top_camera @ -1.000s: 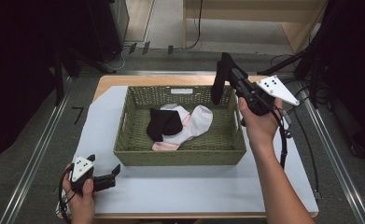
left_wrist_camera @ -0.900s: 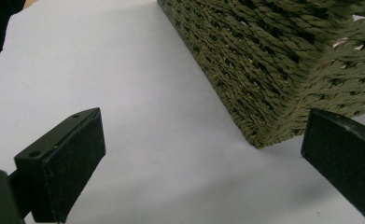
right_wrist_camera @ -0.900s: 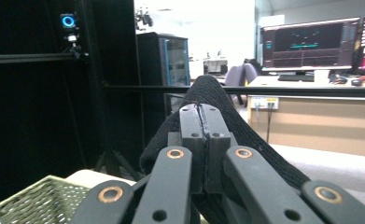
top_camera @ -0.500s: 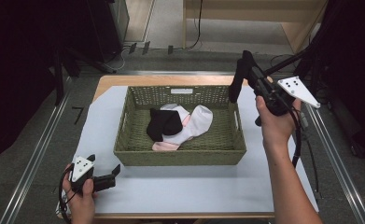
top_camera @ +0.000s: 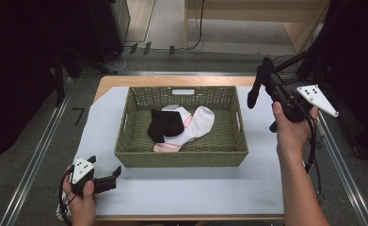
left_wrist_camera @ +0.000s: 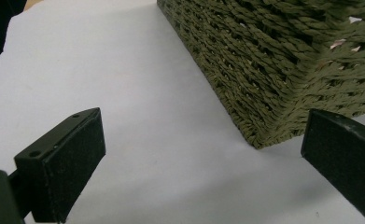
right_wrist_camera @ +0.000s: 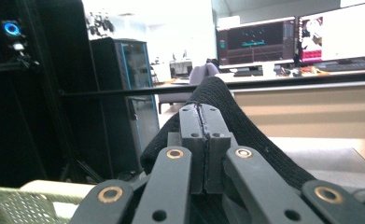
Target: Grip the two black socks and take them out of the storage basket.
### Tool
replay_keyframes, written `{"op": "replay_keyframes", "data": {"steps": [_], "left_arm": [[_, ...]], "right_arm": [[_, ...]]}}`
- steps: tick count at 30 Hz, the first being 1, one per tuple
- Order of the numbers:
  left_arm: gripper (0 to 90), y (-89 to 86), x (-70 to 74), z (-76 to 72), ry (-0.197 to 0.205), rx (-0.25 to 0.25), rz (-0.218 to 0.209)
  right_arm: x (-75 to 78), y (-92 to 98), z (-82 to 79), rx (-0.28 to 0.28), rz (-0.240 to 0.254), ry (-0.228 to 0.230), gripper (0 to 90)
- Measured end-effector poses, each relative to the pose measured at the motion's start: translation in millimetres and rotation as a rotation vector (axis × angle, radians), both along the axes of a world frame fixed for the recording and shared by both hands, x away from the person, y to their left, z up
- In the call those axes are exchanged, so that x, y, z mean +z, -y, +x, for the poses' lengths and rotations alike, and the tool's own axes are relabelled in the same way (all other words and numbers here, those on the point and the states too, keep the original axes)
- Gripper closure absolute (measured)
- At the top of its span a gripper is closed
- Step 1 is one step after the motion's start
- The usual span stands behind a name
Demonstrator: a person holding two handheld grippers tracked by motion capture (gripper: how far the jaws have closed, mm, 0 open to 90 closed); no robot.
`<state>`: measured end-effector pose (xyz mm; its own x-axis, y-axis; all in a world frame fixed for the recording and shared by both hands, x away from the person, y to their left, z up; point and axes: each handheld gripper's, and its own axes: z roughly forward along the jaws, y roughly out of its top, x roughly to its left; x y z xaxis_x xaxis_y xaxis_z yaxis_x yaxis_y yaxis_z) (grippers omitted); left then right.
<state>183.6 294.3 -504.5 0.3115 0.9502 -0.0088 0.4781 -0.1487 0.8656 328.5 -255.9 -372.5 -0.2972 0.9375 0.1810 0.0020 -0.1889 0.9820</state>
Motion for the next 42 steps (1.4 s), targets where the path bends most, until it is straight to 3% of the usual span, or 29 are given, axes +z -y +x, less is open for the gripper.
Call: {"op": "replay_keyframes", "data": {"steps": [5, 14, 20, 22, 24, 26, 29, 34, 42], "left_arm": [[0.5, -1.4, 0.3, -1.4, 0.011, 0.003, -0.013], [0.5, -10.2, 1.5, -8.3, 0.075, 0.015, -0.098], [0.5, -19.2, 6.2, -11.0, 0.111, 0.038, -0.119], [0.5, -20.7, 6.9, -10.7, 0.118, 0.054, -0.114], [0.5, -21.4, 7.4, -11.2, 0.129, 0.064, -0.111], [0.5, -21.0, 6.8, -11.4, 0.14, 0.058, -0.11], [0.5, -17.8, 3.2, -9.9, 0.131, 0.046, -0.1], [0.5, -12.6, 2.0, -7.5, 0.11, 0.027, -0.052], [0.5, -14.5, 1.6, -4.7, 0.083, 0.021, -0.074]], "right_arm": [[-20.3, 8.9, -0.8, -0.026, -0.005, -0.039, 90.0], [-56.8, 14.3, -3.1, -0.047, -0.044, -0.101, 90.0], [-81.0, 17.2, -5.7, -0.048, -0.065, -0.156, 90.0], [-87.8, 19.1, -6.6, -0.043, -0.052, -0.164, 85.7], [-91.3, 20.0, -7.3, -0.03, -0.017, -0.168, 73.2], [-89.8, 20.0, -7.9, -0.044, -0.024, -0.173, 69.4], [-82.3, 18.6, -8.7, -0.042, 0.005, -0.163, 68.4], [-65.7, 9.1, -8.7, -0.022, 0.011, -0.139, 68.4], [-31.5, -34.3, -4.8, 0.069, -0.021, -0.092, 68.4]]}}
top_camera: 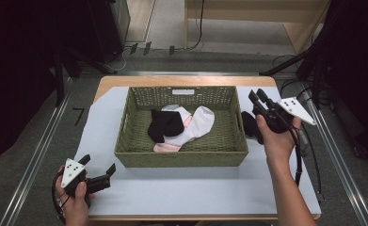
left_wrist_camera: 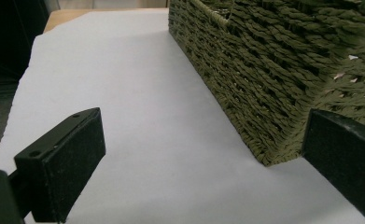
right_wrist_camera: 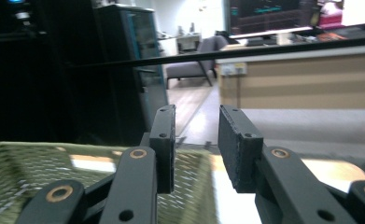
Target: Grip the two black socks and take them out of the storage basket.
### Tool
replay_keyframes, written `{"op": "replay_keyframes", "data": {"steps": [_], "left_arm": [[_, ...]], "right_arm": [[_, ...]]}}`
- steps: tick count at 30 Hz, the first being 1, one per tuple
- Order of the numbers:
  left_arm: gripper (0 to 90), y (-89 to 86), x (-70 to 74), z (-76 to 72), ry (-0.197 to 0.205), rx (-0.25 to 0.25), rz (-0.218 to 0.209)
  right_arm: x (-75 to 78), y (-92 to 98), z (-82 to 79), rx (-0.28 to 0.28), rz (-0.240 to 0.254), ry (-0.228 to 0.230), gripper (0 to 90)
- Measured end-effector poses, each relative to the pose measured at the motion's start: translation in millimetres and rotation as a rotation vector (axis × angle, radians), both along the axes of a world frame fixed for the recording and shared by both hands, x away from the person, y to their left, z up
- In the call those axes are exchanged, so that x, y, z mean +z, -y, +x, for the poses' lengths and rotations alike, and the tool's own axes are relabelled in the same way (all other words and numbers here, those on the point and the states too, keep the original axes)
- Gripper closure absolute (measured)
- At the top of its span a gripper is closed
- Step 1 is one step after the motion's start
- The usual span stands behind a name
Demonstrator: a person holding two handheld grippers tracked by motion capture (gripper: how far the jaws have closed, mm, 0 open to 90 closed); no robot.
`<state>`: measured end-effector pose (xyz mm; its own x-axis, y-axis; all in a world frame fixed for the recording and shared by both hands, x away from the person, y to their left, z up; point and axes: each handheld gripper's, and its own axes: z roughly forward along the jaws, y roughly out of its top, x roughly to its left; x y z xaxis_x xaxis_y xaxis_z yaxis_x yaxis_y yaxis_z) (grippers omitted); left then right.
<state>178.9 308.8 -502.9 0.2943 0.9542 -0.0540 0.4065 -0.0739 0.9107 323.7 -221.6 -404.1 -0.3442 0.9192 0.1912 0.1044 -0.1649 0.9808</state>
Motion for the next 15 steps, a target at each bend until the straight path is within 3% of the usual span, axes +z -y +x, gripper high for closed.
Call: {"op": "replay_keyframes", "data": {"steps": [6, 11, 15], "left_arm": [[0.5, -1.2, -0.1, 0.7, -0.008, -0.004, -0.013], [0.5, -1.9, 0.0, 1.3, -0.014, -0.007, -0.016], [0.5, -1.9, -0.1, 1.7, -0.016, -0.006, -0.016]], "right_arm": [[13.2, -41.9, 9.7, 0.079, -0.019, 0.008, 68.4], [11.8, -78.6, 17.9, 0.14, -0.042, -0.007, 68.4], [5.7, -108.6, 23.8, 0.2, -0.075, -0.043, 68.4]]}}
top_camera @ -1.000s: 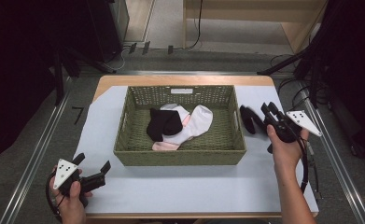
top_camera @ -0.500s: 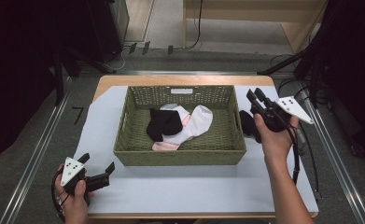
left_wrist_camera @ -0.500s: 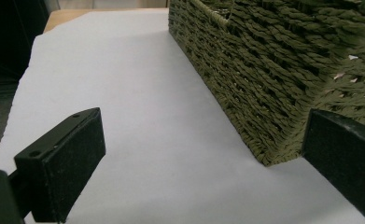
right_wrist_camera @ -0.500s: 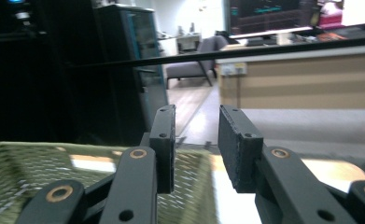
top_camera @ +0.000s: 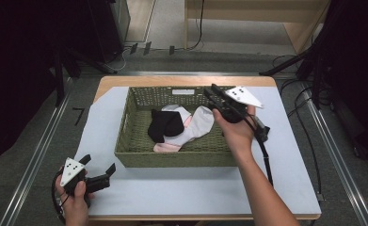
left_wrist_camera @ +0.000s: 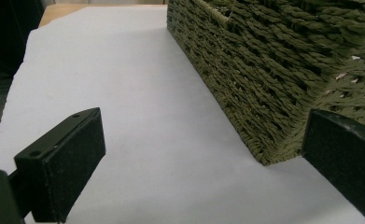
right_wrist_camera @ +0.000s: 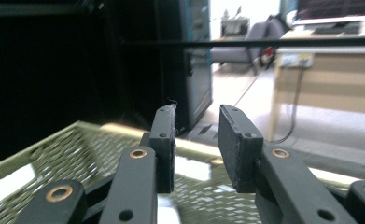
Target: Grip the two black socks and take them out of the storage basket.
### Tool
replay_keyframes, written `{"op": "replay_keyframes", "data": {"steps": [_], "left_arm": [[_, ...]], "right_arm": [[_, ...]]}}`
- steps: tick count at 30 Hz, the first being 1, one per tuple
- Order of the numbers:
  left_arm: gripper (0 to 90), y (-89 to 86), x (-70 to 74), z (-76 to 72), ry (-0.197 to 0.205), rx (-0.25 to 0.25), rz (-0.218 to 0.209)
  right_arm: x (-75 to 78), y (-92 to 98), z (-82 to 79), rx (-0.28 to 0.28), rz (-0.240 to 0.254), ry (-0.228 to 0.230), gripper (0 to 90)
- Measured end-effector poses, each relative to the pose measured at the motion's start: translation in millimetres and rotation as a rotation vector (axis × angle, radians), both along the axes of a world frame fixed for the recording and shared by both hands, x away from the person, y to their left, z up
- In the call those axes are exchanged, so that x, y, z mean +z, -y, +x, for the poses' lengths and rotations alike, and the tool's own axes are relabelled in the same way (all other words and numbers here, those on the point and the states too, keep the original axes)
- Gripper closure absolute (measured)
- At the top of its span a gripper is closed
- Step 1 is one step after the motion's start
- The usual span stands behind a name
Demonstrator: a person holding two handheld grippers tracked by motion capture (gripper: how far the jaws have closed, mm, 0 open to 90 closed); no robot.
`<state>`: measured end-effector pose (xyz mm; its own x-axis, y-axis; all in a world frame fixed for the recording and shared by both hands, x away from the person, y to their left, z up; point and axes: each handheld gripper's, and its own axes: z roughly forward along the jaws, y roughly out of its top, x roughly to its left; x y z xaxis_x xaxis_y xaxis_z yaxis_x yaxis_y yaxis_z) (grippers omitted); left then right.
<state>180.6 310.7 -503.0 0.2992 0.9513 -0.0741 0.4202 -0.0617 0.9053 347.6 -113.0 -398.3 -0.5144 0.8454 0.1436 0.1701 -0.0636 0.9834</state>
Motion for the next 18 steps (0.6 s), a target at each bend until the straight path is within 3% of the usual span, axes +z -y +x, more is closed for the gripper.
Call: {"op": "replay_keyframes", "data": {"steps": [7, 12, 16, 18], "left_arm": [[0.5, 0.0, 0.0, 0.1, -0.002, 0.0, -0.001], [0.5, 0.1, 0.0, 0.2, -0.003, 0.002, -0.002], [0.5, 0.2, 0.0, 0.2, -0.004, 0.002, 0.0], [0.5, 0.2, 0.0, 0.3, -0.006, 0.002, 0.001]], "right_arm": [[-16.7, -40.7, 12.1, 0.095, -0.045, -0.116, 64.9], [-31.9, -59.2, 22.1, 0.128, -0.074, -0.215, 58.5], [-45.2, -69.5, 29.8, 0.151, -0.128, -0.292, 50.7], [-49.3, -72.2, 32.5, 0.176, -0.124, -0.327, 46.7]]}}
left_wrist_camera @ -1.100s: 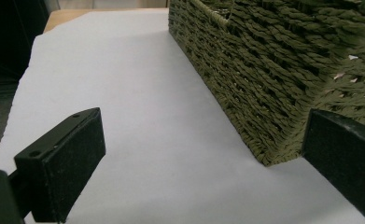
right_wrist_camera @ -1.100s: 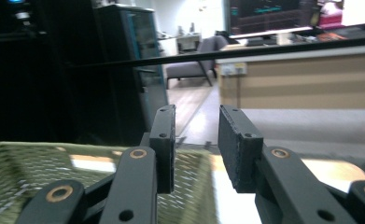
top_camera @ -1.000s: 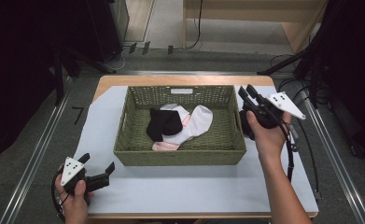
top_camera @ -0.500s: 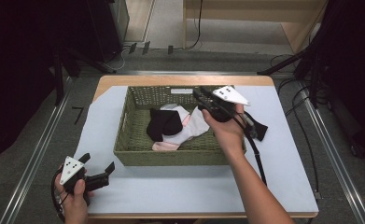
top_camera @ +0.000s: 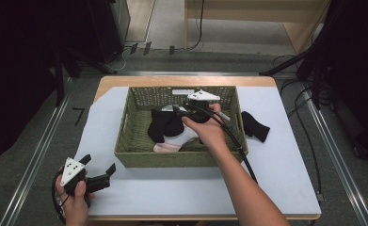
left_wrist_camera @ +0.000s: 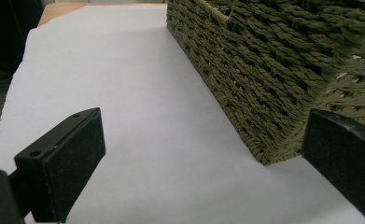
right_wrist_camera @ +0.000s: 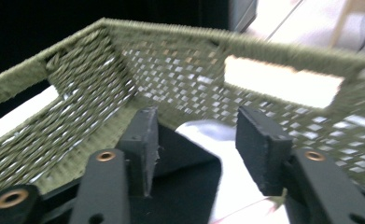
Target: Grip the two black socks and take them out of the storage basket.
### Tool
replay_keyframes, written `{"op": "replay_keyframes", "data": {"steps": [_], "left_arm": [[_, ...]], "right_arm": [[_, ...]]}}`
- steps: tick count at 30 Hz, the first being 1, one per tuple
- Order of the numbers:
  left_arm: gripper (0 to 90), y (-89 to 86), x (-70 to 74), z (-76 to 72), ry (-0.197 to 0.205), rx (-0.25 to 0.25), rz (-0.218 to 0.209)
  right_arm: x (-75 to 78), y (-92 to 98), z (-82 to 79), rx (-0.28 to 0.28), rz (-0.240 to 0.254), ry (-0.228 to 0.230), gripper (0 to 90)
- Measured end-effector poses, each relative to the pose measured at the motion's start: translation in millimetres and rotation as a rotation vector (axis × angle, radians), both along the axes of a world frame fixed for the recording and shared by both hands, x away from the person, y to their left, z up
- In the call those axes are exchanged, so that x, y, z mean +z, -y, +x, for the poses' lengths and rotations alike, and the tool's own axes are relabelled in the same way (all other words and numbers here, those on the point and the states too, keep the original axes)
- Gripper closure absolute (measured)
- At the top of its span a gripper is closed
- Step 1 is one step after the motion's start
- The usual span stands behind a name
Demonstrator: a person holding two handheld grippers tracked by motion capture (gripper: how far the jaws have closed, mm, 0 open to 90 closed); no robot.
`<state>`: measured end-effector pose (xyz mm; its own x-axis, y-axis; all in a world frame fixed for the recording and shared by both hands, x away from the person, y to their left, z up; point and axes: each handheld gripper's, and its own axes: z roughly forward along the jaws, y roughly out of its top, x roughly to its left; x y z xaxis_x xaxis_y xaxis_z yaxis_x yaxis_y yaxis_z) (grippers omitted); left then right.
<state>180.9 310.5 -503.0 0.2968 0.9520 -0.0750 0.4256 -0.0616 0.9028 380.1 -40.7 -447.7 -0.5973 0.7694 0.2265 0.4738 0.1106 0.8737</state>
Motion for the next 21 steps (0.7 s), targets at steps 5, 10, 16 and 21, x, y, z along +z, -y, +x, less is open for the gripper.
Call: {"op": "replay_keyframes", "data": {"steps": [5, 10, 16, 21], "left_arm": [[0.5, 0.5, 0.0, 0.3, -0.003, 0.0, 0.006], [0.5, 0.8, -0.1, 0.6, -0.005, 0.001, 0.009], [0.5, 1.1, -0.2, 1.3, -0.008, 0.0, 0.011], [0.5, 1.4, -0.2, 1.3, -0.009, -0.002, 0.014]], "right_arm": [[-7.1, -8.6, 2.6, 0.076, -0.048, -0.047, 39.3], [-10.8, -17.5, 1.2, 0.137, -0.081, -0.066, 37.2], [-17.9, -25.7, 1.7, 0.209, -0.124, -0.096, 38.0], [-28.1, -30.4, 0.1, 0.263, -0.212, -0.105, 40.2]]}}
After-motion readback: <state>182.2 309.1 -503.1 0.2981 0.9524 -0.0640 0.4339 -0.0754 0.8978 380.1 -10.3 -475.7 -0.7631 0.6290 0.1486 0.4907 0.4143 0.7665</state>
